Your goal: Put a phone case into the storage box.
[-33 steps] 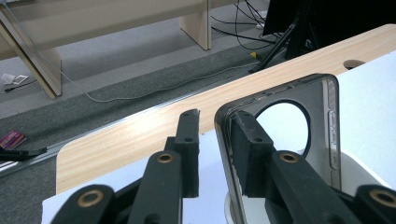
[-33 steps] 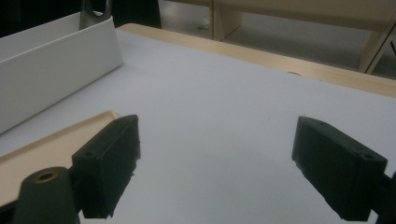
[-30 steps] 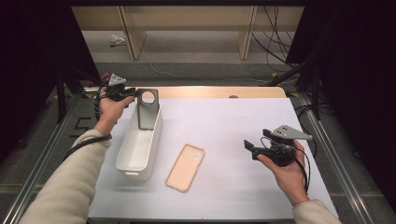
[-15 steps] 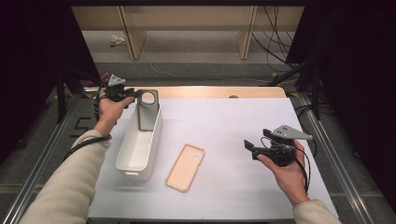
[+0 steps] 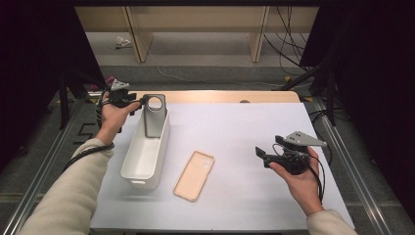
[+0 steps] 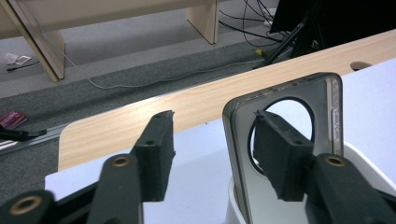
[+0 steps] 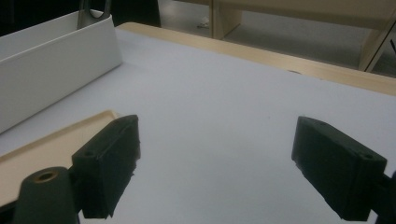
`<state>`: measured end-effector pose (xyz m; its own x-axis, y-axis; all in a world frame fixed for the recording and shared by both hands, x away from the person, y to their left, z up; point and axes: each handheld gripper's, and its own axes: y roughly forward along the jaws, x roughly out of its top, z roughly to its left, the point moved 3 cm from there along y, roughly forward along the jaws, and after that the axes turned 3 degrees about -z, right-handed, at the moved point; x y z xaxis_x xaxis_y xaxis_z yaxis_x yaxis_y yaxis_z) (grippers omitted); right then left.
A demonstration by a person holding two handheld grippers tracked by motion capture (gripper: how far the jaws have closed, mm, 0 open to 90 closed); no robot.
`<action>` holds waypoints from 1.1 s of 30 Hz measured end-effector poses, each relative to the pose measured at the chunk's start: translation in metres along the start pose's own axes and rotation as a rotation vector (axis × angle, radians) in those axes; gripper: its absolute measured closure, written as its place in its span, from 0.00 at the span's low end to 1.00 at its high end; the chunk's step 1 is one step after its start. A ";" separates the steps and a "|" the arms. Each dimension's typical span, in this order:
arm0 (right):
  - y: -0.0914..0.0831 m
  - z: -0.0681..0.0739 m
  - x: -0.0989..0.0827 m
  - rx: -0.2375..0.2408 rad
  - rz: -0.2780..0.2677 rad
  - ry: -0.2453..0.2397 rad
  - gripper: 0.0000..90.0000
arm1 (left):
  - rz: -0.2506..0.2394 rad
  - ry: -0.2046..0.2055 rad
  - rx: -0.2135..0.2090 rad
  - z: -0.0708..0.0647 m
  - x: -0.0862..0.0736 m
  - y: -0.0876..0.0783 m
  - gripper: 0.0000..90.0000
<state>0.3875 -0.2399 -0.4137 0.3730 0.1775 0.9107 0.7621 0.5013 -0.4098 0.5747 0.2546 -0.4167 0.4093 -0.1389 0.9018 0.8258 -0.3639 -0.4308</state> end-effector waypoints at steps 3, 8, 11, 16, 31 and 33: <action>0.000 0.000 0.000 0.000 0.000 0.004 0.18 | 0.000 -0.015 -0.002 -0.002 0.001 -0.003 0.45; 0.001 0.000 0.000 -0.001 0.003 0.003 0.18 | -0.004 -0.039 -0.006 -0.007 0.003 -0.012 0.27; 0.001 0.001 0.000 0.001 0.005 0.004 0.18 | 0.001 -0.029 -0.010 -0.011 0.004 -0.018 0.19; 0.002 0.002 -0.001 0.004 0.008 0.006 0.18 | -0.021 -0.019 -0.011 -0.018 0.006 -0.033 0.12; 0.004 0.004 -0.001 0.014 0.012 0.006 0.18 | -0.075 -0.032 -0.130 -0.073 -0.018 -0.092 0.02; 0.004 0.005 -0.001 0.017 0.016 0.008 0.18 | -0.085 -0.028 -0.151 -0.083 -0.023 -0.100 0.02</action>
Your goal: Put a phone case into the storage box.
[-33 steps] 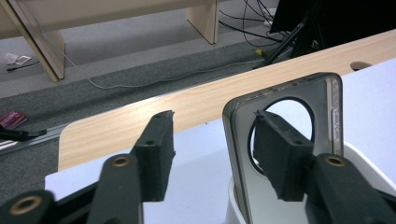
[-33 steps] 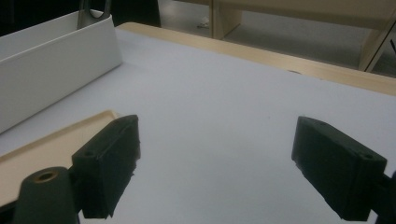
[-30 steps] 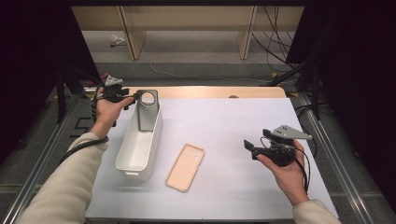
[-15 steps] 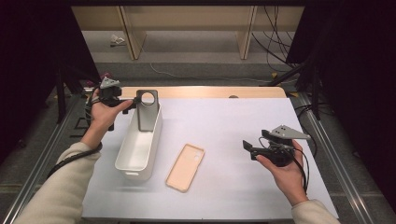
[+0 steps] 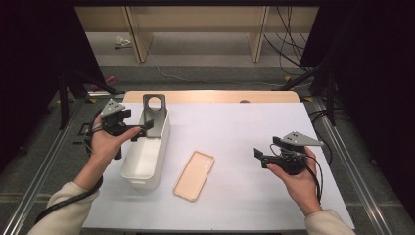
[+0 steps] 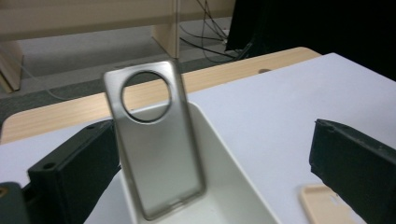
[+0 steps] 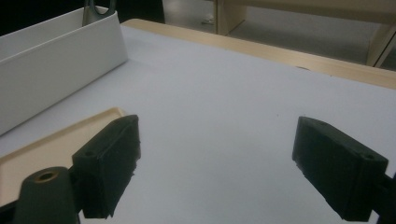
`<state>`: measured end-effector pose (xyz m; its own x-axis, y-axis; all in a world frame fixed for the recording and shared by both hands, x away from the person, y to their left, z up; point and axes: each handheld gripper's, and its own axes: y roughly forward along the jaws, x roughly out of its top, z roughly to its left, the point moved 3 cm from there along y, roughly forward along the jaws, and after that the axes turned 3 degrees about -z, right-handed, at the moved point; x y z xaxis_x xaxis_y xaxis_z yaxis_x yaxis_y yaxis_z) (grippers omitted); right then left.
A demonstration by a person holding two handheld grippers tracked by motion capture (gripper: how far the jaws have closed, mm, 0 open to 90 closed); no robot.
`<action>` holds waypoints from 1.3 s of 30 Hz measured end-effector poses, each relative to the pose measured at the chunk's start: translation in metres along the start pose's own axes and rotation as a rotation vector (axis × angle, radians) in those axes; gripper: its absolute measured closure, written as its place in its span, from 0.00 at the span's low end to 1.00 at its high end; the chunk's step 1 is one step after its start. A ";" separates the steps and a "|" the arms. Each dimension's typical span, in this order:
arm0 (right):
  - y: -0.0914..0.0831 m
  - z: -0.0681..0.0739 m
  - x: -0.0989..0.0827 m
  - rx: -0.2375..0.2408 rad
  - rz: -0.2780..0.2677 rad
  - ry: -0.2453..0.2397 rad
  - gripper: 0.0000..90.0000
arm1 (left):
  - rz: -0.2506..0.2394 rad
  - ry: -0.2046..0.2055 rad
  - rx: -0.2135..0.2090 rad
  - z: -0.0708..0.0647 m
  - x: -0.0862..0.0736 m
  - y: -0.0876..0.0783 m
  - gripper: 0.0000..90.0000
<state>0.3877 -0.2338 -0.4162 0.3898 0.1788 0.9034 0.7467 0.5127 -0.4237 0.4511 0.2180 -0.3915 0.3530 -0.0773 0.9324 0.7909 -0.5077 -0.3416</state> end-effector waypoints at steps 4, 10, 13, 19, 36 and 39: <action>0.001 0.001 0.000 0.005 0.000 -0.002 0.18 | 0.002 0.013 -0.040 -0.019 -0.012 -0.010 0.01; 0.001 0.002 0.002 0.016 -0.002 -0.003 0.18 | -0.001 0.036 -0.085 -0.047 -0.035 -0.027 0.03; 0.002 0.001 0.002 0.018 -0.005 -0.001 0.18 | -0.011 0.055 -0.083 -0.052 -0.041 -0.033 0.03; 0.002 0.000 0.002 0.018 -0.005 0.002 0.18 | 0.009 0.081 -0.099 -0.060 -0.058 -0.042 0.04; 0.003 -0.001 0.001 0.017 0.002 0.003 0.18 | 0.035 0.116 -0.111 -0.067 -0.068 -0.044 0.04; 0.003 0.000 0.002 0.017 -0.006 0.005 0.18 | 0.033 0.113 -0.110 -0.067 -0.067 -0.044 0.04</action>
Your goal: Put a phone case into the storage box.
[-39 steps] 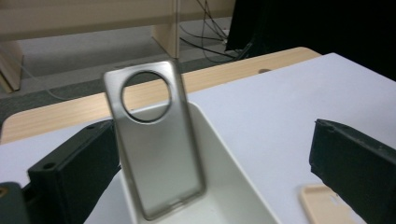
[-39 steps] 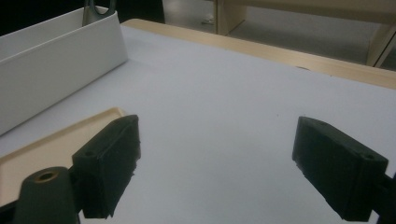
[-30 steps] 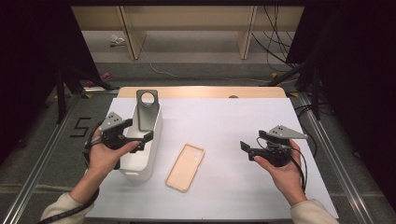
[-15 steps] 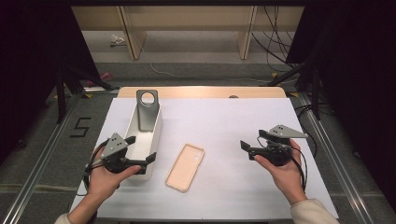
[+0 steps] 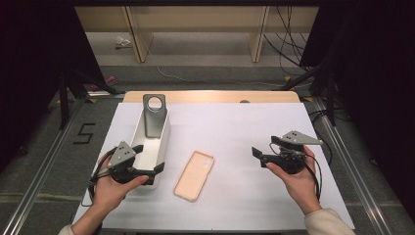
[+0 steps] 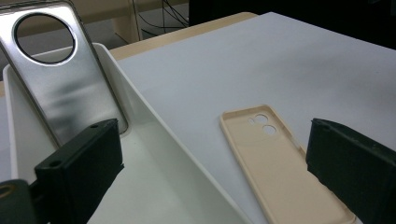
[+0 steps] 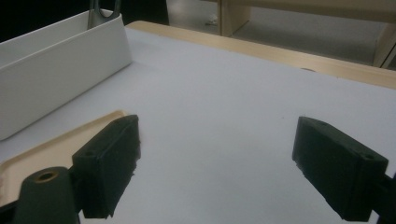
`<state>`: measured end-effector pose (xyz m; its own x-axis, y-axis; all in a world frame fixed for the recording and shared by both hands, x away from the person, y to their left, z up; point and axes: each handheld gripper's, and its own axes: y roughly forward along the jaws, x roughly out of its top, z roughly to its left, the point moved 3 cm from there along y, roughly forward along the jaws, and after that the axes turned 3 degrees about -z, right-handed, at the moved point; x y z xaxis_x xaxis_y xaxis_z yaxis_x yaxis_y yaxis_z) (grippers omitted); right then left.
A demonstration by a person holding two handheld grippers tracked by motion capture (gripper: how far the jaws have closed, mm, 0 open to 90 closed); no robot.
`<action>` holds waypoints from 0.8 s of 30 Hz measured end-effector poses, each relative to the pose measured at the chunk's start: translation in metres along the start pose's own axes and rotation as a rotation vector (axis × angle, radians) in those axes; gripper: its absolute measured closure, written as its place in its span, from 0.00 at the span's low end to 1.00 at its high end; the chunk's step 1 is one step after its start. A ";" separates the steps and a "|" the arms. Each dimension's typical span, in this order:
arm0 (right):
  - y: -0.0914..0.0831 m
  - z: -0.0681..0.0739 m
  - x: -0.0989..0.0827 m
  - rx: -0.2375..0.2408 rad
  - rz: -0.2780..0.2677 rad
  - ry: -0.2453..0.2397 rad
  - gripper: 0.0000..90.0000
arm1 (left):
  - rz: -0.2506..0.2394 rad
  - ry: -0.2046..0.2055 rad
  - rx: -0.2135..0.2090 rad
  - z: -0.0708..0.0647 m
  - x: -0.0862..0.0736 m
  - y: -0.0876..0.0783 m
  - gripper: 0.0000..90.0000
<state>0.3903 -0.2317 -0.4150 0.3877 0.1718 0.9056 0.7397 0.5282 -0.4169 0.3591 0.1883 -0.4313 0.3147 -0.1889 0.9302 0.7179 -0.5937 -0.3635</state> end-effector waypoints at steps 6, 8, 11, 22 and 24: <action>0.002 0.000 0.000 0.002 0.005 -0.001 0.18 | 0.002 -0.004 0.001 0.001 0.000 0.000 0.04; 0.001 0.000 0.000 0.001 0.004 -0.003 0.18 | 0.001 -0.003 0.000 0.001 0.000 0.000 0.04; 0.001 -0.001 0.000 -0.001 0.002 0.000 0.18 | 0.003 -0.002 -0.002 0.000 0.000 0.001 0.04; 0.008 0.014 0.001 0.084 0.029 -0.007 0.27 | -0.005 -0.008 -0.002 -0.001 0.001 0.001 0.04; 0.014 0.025 0.001 0.128 0.052 -0.027 0.37 | -0.006 -0.004 -0.005 -0.002 0.001 0.002 0.05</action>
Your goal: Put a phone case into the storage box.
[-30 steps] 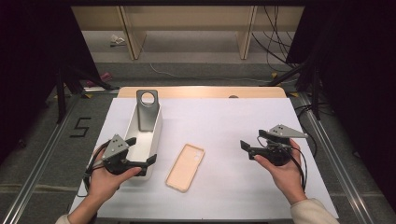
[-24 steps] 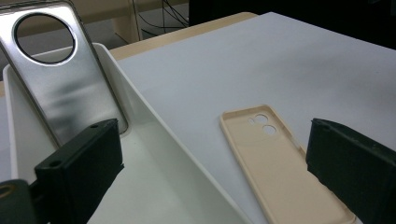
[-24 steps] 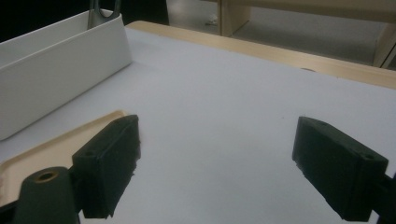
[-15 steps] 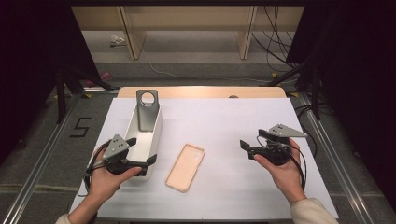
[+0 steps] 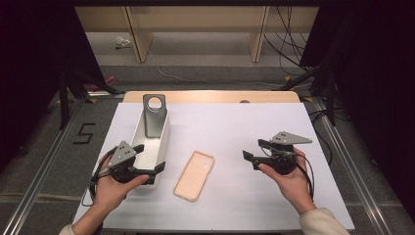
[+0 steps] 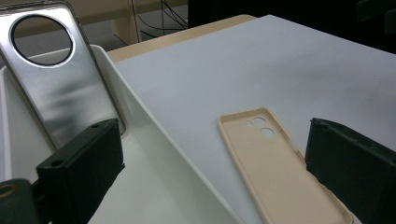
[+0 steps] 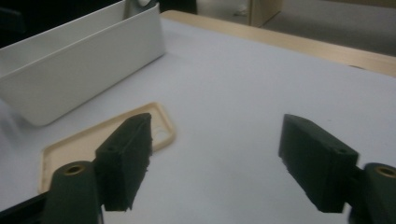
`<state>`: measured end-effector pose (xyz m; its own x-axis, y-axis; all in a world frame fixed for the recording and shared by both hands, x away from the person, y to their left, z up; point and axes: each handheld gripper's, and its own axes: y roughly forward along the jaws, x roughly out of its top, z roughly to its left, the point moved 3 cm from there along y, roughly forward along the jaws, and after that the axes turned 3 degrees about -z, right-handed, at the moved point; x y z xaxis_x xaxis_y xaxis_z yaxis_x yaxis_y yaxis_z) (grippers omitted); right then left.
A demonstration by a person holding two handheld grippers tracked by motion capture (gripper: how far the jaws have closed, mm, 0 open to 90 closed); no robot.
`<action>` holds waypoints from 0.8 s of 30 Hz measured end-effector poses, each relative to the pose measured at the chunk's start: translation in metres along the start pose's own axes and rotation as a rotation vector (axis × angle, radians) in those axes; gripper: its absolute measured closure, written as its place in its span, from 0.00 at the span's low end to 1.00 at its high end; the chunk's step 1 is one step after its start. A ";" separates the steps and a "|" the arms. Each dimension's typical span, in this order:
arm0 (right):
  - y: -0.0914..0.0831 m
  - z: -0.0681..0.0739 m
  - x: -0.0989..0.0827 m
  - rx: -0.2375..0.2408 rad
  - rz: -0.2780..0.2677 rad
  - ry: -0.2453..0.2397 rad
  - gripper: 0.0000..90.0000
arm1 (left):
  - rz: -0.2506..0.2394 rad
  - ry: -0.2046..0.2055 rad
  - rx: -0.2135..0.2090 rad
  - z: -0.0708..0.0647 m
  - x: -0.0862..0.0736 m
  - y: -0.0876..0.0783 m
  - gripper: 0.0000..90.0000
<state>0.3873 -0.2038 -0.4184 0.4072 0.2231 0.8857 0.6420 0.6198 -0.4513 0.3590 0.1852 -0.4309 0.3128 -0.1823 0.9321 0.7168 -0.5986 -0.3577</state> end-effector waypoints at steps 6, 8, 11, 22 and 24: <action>0.021 0.035 0.000 0.148 0.101 -0.097 0.84 | 0.001 0.001 0.001 -0.001 0.000 0.001 0.06; 0.030 0.050 -0.002 0.207 0.153 -0.118 0.92 | 0.003 0.003 0.001 -0.002 0.000 0.001 0.06; 0.046 0.070 -0.006 0.260 0.228 -0.144 0.99 | 0.004 0.001 0.001 -0.003 0.000 0.001 0.07; 0.098 0.111 -0.022 0.315 0.415 -0.197 1.00 | 0.011 0.010 -0.007 -0.006 0.000 0.002 0.07; 0.103 0.115 -0.024 0.319 0.435 -0.192 1.00 | 0.014 0.011 -0.011 -0.006 -0.001 0.002 0.07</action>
<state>0.3692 -0.0585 -0.4739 0.4453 0.6230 0.6431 0.2014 0.6302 -0.7499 0.3568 0.1796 -0.4318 0.3157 -0.1993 0.9277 0.7056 -0.6043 -0.3700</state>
